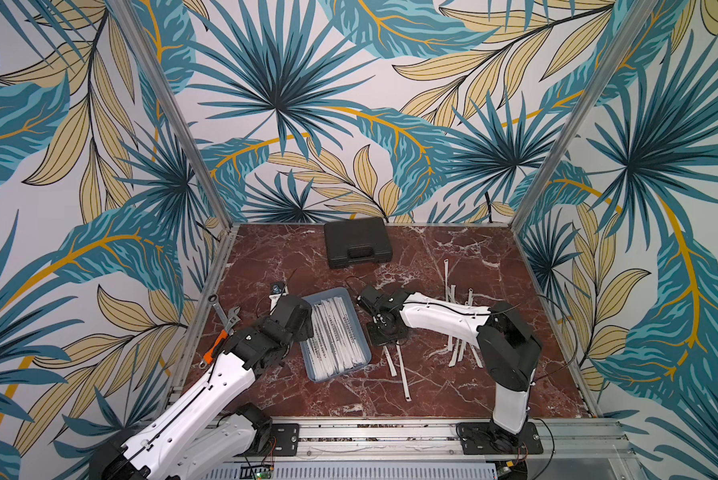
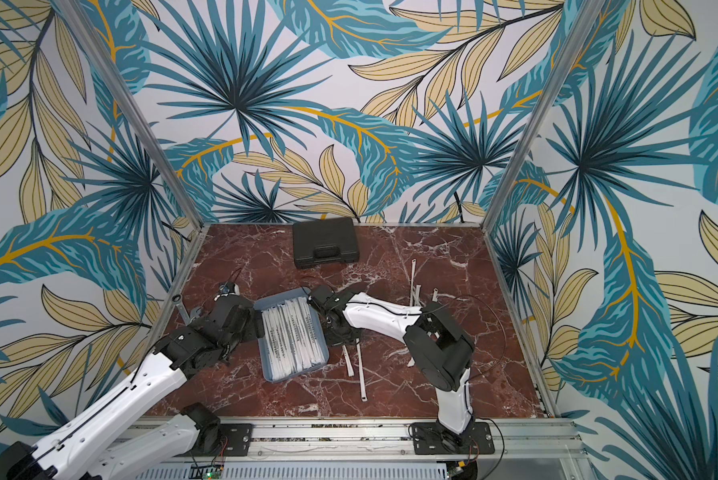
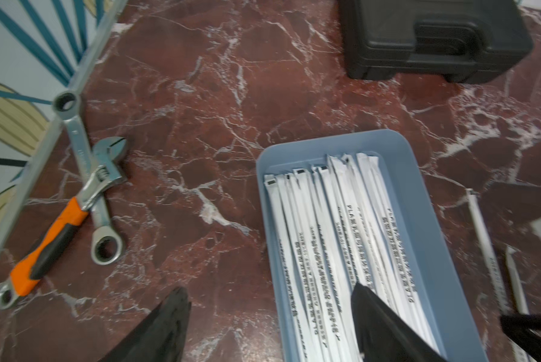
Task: Put the straws into the storage box
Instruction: Pick up the straw from the center of the board, then place the straw in the storage box.
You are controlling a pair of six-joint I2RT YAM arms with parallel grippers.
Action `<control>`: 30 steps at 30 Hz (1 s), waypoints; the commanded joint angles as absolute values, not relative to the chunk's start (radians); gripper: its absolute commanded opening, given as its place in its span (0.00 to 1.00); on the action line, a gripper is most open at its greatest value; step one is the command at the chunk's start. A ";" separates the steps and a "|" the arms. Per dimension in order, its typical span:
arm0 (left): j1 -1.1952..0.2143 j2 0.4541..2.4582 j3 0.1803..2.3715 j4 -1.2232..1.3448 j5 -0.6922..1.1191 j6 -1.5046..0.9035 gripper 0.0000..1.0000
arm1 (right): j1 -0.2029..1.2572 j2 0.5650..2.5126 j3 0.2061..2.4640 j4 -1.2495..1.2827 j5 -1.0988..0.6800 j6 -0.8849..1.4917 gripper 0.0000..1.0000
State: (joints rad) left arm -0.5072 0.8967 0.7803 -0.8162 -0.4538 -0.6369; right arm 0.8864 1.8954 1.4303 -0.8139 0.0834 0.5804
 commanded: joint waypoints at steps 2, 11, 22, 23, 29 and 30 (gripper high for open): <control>-0.459 0.814 0.837 -0.916 -0.541 -0.642 0.85 | 0.966 1.906 1.585 -0.844 0.082 0.618 0.08; -0.456 0.810 0.842 -0.911 -0.520 -0.646 0.85 | 1.035 2.230 1.953 -0.771 -0.015 0.641 0.08; -0.454 0.809 0.816 -0.867 -0.478 -0.647 0.84 | 1.074 2.339 1.978 -0.779 -0.085 0.624 0.08; -0.456 0.812 0.814 -0.866 -0.473 -0.648 0.84 | 1.077 2.345 1.983 -0.779 -0.086 0.624 0.08; -0.455 0.827 0.804 -0.846 -0.442 -0.649 0.84 | 1.075 2.381 2.006 -0.791 -0.061 0.649 0.08; -0.456 0.829 0.804 -0.843 -0.439 -0.650 0.84 | 1.074 2.381 2.006 -0.793 -0.055 0.654 0.10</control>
State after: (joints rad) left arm -0.4561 0.8234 0.8066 -0.8783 -0.4767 -0.6476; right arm 1.0668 2.3474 1.9846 -0.7666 -0.0746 0.6323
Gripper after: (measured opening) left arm 0.838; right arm 0.093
